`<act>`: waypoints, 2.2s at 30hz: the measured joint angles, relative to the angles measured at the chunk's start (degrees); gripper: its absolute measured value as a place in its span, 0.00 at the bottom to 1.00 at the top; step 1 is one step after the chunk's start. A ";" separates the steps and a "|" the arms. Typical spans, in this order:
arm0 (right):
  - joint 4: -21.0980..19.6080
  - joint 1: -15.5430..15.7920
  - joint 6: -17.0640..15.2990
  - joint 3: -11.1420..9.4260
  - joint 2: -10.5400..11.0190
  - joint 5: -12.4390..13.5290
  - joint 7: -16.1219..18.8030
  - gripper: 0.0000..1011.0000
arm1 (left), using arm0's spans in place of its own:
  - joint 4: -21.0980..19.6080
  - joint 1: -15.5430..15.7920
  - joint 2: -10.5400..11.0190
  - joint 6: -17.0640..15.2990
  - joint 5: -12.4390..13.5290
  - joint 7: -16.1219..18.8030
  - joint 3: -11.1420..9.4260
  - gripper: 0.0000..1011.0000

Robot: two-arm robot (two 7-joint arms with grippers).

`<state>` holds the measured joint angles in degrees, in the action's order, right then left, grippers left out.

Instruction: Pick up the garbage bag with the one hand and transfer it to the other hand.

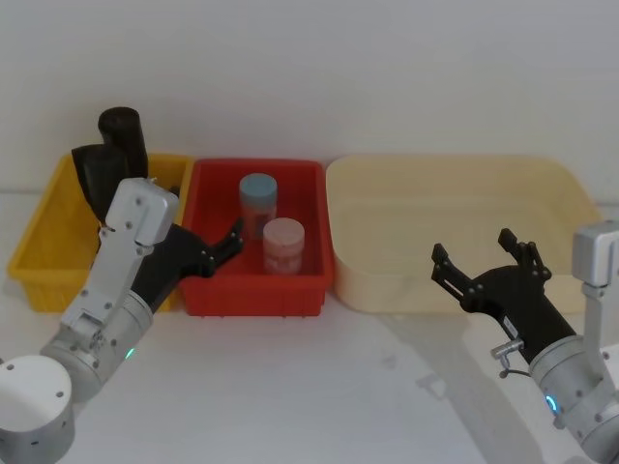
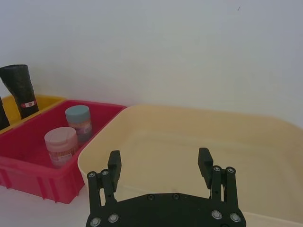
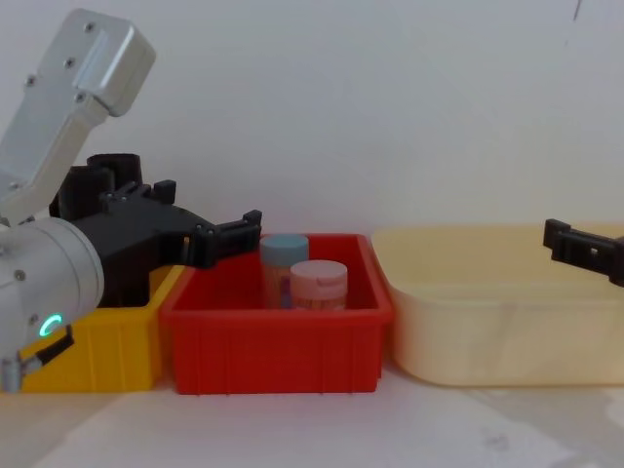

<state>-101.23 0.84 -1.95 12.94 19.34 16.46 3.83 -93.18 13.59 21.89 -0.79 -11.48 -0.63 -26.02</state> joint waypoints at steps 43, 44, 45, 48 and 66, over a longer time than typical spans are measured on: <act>0.00 0.00 0.00 0.00 0.00 0.00 0.00 0.99 | 0.00 0.00 0.00 0.00 0.00 0.00 0.00 0.99; 0.00 0.00 0.00 0.00 0.00 0.00 0.00 0.99 | 0.00 0.00 0.00 0.00 0.00 0.00 0.00 0.99; 0.00 -0.01 0.00 0.00 0.00 0.00 0.00 0.99 | 0.00 0.00 0.00 0.00 0.00 0.00 0.00 0.99; 0.00 0.00 0.00 0.00 0.00 0.00 0.00 0.99 | 0.00 0.00 0.00 0.00 0.00 0.00 0.00 0.99; 0.00 0.00 0.00 0.00 0.00 0.00 0.00 0.99 | 0.04 0.08 -0.05 0.00 0.00 -0.05 0.00 0.99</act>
<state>-101.23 0.84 -1.95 12.94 19.33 16.46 3.83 -93.14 13.67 21.84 -0.80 -11.48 -0.68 -26.02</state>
